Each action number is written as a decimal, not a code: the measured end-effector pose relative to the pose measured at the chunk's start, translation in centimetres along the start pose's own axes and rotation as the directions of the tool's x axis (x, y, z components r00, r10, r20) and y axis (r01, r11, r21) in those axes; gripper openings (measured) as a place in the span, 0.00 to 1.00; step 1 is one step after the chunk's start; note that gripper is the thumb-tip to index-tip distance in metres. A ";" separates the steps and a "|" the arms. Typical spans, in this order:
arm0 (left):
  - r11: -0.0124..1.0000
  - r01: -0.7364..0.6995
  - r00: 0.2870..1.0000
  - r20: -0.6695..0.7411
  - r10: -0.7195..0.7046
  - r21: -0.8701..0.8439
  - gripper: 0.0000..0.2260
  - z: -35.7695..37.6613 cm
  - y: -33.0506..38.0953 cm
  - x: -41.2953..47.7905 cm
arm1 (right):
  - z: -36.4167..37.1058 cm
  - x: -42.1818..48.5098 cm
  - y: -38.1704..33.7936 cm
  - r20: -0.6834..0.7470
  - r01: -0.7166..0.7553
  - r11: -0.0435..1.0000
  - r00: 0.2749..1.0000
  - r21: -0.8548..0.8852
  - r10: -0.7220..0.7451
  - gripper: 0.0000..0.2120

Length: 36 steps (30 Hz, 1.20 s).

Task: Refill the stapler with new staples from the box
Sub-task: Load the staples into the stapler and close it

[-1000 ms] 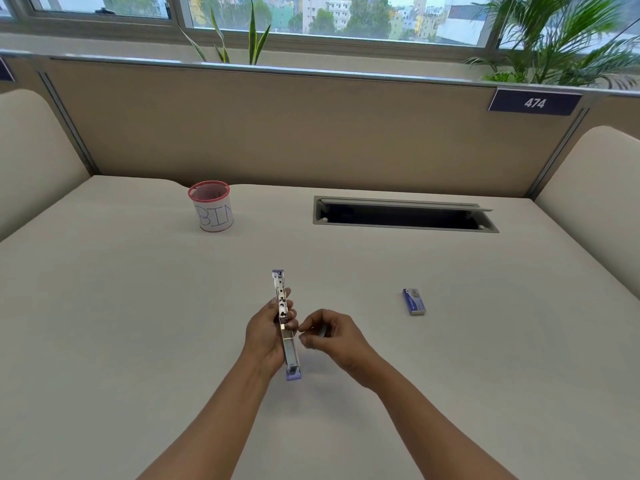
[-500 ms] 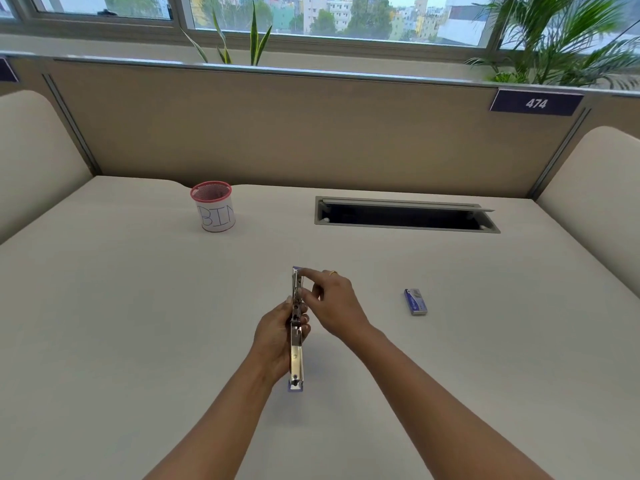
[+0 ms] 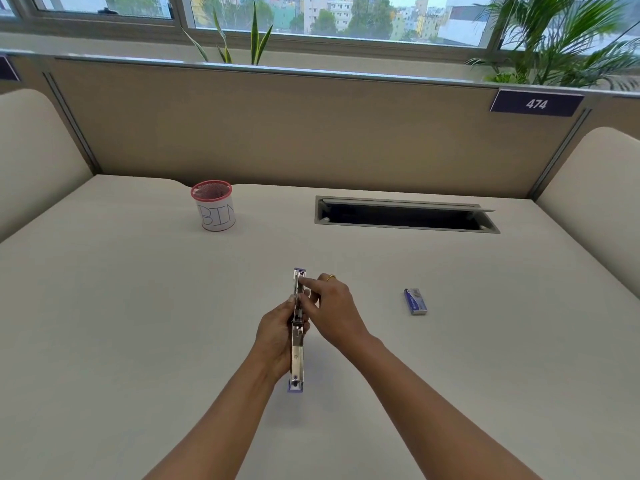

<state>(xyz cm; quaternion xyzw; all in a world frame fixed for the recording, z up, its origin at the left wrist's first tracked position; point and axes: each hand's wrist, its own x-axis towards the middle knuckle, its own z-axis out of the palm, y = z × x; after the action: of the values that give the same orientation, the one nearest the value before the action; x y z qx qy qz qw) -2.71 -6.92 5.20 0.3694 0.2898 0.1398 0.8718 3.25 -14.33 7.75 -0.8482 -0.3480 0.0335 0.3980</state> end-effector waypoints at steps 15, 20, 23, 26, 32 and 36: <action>0.997 -0.011 0.999 -0.031 0.014 0.070 0.11 -0.8 -0.6 1.1 | 0.5 -1.1 0.5 -0.015 -0.044 0.997 0.999 0.069 0.045 0.09; 0.999 -0.002 0.997 -0.082 0.007 0.053 0.12 -0.6 -0.6 0.7 | 0.6 -1.5 0.7 -0.044 -0.036 0.994 0.998 0.106 0.041 0.07; 0.999 0.003 0.996 -0.093 0.001 0.045 0.11 -0.8 -0.5 0.8 | 0.5 -1.7 0.7 -0.057 -0.044 0.990 0.997 0.136 0.052 0.06; 0.998 0.004 0.996 -0.088 0.002 0.070 0.11 -0.7 -0.5 0.7 | 0.4 -1.9 0.5 -0.033 -0.055 0.984 0.998 0.169 0.062 0.06; 0.997 -0.005 0.999 -0.053 0.009 0.081 0.11 -0.6 -0.5 0.5 | 0.2 -1.8 0.5 0.025 -0.076 0.970 0.997 0.231 0.072 0.12; 0.995 0.003 0.998 -0.059 0.003 0.100 0.11 -0.6 -0.5 0.6 | 0.2 -1.9 0.6 0.016 -0.047 0.983 0.999 0.180 0.045 0.08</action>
<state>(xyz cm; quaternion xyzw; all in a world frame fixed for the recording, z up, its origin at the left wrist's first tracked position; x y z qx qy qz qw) -2.58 -6.68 4.29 0.4085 0.3223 0.1361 0.8430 2.13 -15.60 6.73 -0.8164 -0.3261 0.0792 0.4700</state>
